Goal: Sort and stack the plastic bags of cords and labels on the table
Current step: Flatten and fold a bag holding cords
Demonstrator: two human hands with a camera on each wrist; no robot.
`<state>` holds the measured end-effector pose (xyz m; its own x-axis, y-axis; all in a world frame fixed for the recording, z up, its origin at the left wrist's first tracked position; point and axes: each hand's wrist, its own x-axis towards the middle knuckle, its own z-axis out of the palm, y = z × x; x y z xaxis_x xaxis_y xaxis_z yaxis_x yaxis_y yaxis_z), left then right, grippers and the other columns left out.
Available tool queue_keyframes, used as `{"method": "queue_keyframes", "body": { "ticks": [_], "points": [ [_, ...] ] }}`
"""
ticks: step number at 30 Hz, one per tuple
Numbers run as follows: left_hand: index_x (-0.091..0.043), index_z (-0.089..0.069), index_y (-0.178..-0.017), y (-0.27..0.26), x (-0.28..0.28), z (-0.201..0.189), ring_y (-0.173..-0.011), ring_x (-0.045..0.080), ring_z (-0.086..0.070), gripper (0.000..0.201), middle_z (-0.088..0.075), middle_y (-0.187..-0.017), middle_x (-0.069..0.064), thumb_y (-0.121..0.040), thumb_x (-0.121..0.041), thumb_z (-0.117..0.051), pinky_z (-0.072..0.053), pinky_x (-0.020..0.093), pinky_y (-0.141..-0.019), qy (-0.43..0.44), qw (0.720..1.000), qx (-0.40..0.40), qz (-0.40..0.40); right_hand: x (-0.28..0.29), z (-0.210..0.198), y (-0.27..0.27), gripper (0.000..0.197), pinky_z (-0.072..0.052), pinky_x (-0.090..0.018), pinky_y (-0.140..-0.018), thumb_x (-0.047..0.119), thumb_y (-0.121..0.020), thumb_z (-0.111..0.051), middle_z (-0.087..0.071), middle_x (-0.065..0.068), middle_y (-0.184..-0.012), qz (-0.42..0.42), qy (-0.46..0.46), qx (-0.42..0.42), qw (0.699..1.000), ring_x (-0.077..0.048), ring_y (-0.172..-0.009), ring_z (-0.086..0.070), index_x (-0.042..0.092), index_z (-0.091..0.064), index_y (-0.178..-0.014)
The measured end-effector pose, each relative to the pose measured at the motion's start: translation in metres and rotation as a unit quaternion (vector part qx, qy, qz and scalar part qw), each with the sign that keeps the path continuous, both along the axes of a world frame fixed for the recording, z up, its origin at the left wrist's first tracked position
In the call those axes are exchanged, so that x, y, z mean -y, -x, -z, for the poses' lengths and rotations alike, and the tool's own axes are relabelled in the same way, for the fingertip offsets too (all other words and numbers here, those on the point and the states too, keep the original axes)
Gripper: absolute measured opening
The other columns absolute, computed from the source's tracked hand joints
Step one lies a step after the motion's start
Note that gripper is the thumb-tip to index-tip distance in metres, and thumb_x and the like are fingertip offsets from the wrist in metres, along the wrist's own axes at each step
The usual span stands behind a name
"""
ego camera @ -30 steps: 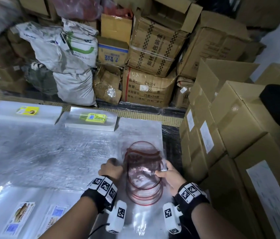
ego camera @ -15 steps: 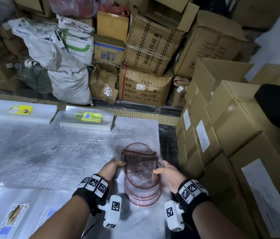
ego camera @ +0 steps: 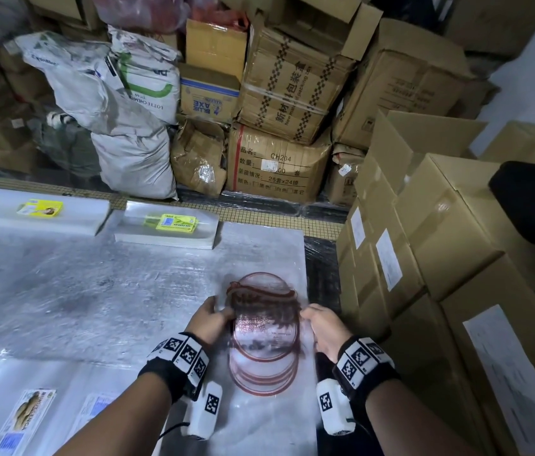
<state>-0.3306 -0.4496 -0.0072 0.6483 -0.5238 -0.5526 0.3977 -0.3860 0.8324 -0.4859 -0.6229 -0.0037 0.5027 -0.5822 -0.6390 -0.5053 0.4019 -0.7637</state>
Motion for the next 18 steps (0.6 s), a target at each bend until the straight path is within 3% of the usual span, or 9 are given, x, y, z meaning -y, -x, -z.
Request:
{"method": "queue_keyframes", "body": {
  "ticks": [3,4,6,8,10,12,15,16,18],
  "points": [
    [-0.014,-0.057,-0.124,0.002,0.001,-0.002,-0.091,0.028,-0.07,0.039,-0.072,-0.104,0.011,-0.087,-0.004,-0.062,-0.053,0.035,-0.073,0.026,1.0,-0.016,-0.002,-0.003,0.01,-0.005,0.015,-0.046,-0.041,-0.096,0.005,-0.096,-0.047,-0.061,-0.016,-0.114,0.003,0.018,0.02,1.0,-0.027,-0.106,-0.059,0.012,-0.056,-0.105],
    [-0.017,-0.057,-0.123,0.001,0.0,0.0,-0.089,0.028,-0.07,0.04,-0.072,-0.102,0.012,-0.086,-0.002,-0.059,-0.053,0.036,-0.073,0.031,0.999,-0.014,-0.002,-0.002,0.014,-0.006,0.027,-0.04,-0.043,-0.108,0.007,-0.097,-0.047,-0.056,-0.011,-0.13,-0.004,0.023,0.021,1.0,-0.025,-0.12,-0.055,0.014,-0.054,-0.122],
    [-0.021,-0.056,-0.127,0.0,-0.001,-0.003,-0.091,0.027,-0.069,0.046,-0.071,-0.106,0.01,-0.086,0.0,-0.055,-0.054,0.038,-0.077,0.043,0.999,-0.002,0.011,-0.004,0.016,-0.006,0.048,-0.031,-0.046,-0.117,0.008,-0.1,-0.044,-0.043,-0.003,-0.149,-0.006,0.009,0.032,0.999,-0.024,-0.137,-0.045,0.019,-0.039,-0.146],
    [-0.023,-0.055,-0.129,-0.001,-0.001,-0.004,-0.096,0.027,-0.07,0.05,-0.071,-0.109,0.009,-0.087,0.003,-0.054,-0.055,0.038,-0.085,0.07,0.997,-0.004,0.012,-0.005,0.015,-0.005,0.044,-0.038,-0.048,-0.113,0.002,-0.1,-0.04,-0.056,-0.011,-0.14,0.013,-0.008,0.065,0.998,-0.027,-0.128,-0.054,0.019,-0.046,-0.141],
    [-0.019,-0.055,-0.129,0.001,0.0,-0.005,-0.094,0.03,-0.069,0.053,-0.07,-0.108,0.015,-0.085,0.011,-0.047,-0.055,0.039,-0.081,0.111,0.993,-0.043,-0.016,-0.001,0.019,-0.005,0.039,-0.045,-0.048,-0.105,-0.007,-0.099,-0.038,-0.063,-0.02,-0.124,0.048,-0.03,0.084,0.995,-0.032,-0.114,-0.061,0.014,-0.052,-0.128],
    [-0.012,-0.052,-0.128,0.005,0.0,-0.011,-0.092,0.033,-0.062,0.056,-0.063,-0.105,0.022,-0.081,0.015,-0.037,-0.05,0.039,-0.077,0.148,0.983,-0.092,-0.05,-0.001,0.02,-0.007,0.032,-0.047,-0.045,-0.096,-0.006,-0.091,-0.047,-0.06,-0.025,-0.116,0.075,-0.05,0.083,0.992,-0.033,-0.105,-0.06,0.011,-0.053,-0.118],
    [-0.017,-0.052,-0.129,0.01,-0.003,-0.012,-0.103,0.04,-0.06,0.059,-0.062,-0.113,0.025,-0.08,0.013,-0.038,-0.05,0.051,-0.089,0.177,0.972,-0.146,-0.057,0.002,0.022,-0.009,0.015,-0.045,-0.044,-0.087,0.003,-0.076,-0.056,-0.056,-0.019,-0.096,0.084,-0.054,0.062,0.993,-0.032,-0.094,-0.056,0.009,-0.058,-0.09],
    [-0.019,-0.053,-0.13,0.01,-0.005,-0.011,-0.109,0.042,-0.059,0.06,-0.062,-0.118,0.025,-0.08,0.012,-0.04,-0.047,0.056,-0.095,0.177,0.971,-0.155,-0.052,0.003,0.023,-0.009,0.011,-0.045,-0.044,-0.086,0.001,-0.079,-0.054,-0.056,-0.018,-0.091,0.087,-0.054,0.056,0.993,-0.031,-0.092,-0.056,0.007,-0.059,-0.086],
    [-0.019,-0.052,-0.133,0.008,-0.007,-0.009,-0.112,0.038,-0.059,0.061,-0.061,-0.125,0.023,-0.082,0.014,-0.041,-0.046,0.052,-0.098,0.17,0.972,-0.157,-0.046,0.004,0.022,-0.009,0.015,-0.047,-0.046,-0.091,-0.001,-0.085,-0.05,-0.058,-0.019,-0.09,0.08,-0.05,0.047,0.994,-0.033,-0.095,-0.059,0.001,-0.064,-0.091]
  ]
}}
